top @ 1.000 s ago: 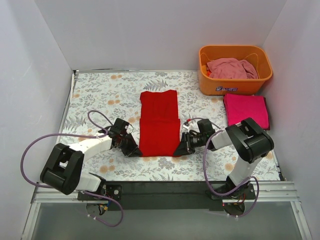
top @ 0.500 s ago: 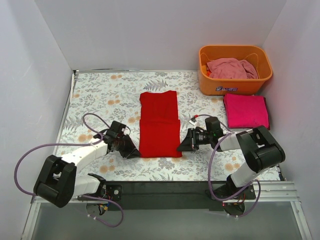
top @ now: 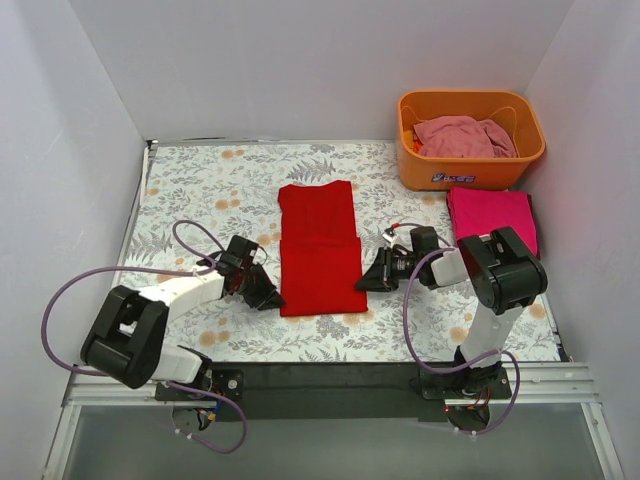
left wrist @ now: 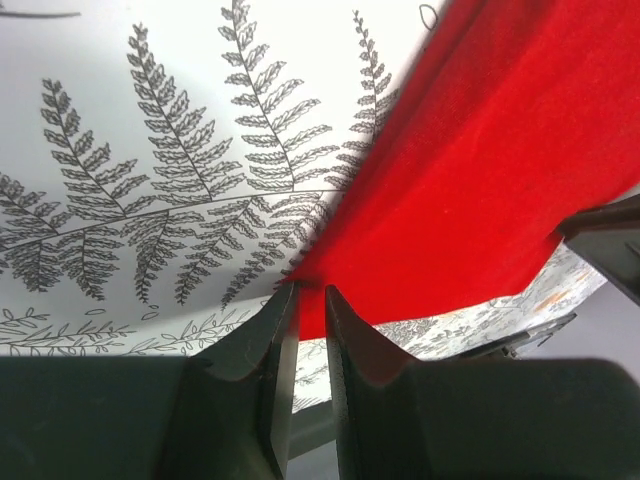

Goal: Fold and stack the t-shirts
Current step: Fold the tshirt

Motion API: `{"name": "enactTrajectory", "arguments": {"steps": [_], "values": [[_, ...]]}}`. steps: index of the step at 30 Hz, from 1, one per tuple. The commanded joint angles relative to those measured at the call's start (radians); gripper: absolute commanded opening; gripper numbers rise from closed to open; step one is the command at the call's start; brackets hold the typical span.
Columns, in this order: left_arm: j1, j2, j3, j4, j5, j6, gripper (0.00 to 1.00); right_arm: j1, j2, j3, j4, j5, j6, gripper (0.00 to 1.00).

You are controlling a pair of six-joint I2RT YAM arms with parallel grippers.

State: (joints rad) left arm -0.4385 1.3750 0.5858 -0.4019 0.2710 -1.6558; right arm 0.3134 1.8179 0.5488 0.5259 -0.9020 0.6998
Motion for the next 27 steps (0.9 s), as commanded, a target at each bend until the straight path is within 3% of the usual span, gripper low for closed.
{"name": "enactTrajectory", "arguments": {"steps": [1,9,14,16,17,19,22,27], "values": [[-0.003,-0.049,-0.047,-0.002,-0.038,-0.012,0.16,-0.042,-0.008,-0.019,-0.01,0.074,-0.051,0.25],[-0.008,-0.223,-0.046,-0.021,-0.007,-0.036,0.17,-0.033,-0.175,0.01,-0.01,0.031,-0.013,0.25],[-0.011,-0.223,0.002,-0.098,-0.055,-0.001,0.28,-0.033,-0.186,0.027,-0.018,0.063,-0.02,0.26],[-0.019,-0.238,0.023,-0.138,-0.073,0.019,0.31,-0.033,-0.239,0.022,-0.134,0.121,-0.061,0.28],[-0.025,-0.243,0.034,-0.152,-0.09,0.028,0.34,-0.027,-0.262,0.054,-0.22,0.203,-0.162,0.29],[-0.048,-0.248,0.065,-0.201,-0.133,0.057,0.37,0.002,-0.328,0.1,-0.492,0.311,-0.259,0.36],[-0.104,-0.235,0.111,-0.257,-0.209,0.071,0.47,0.05,-0.422,0.145,-0.709,0.507,-0.35,0.45],[-0.199,-0.197,0.16,-0.311,-0.331,0.047,0.57,0.174,-0.486,0.187,-0.885,0.725,-0.356,0.53]]}}
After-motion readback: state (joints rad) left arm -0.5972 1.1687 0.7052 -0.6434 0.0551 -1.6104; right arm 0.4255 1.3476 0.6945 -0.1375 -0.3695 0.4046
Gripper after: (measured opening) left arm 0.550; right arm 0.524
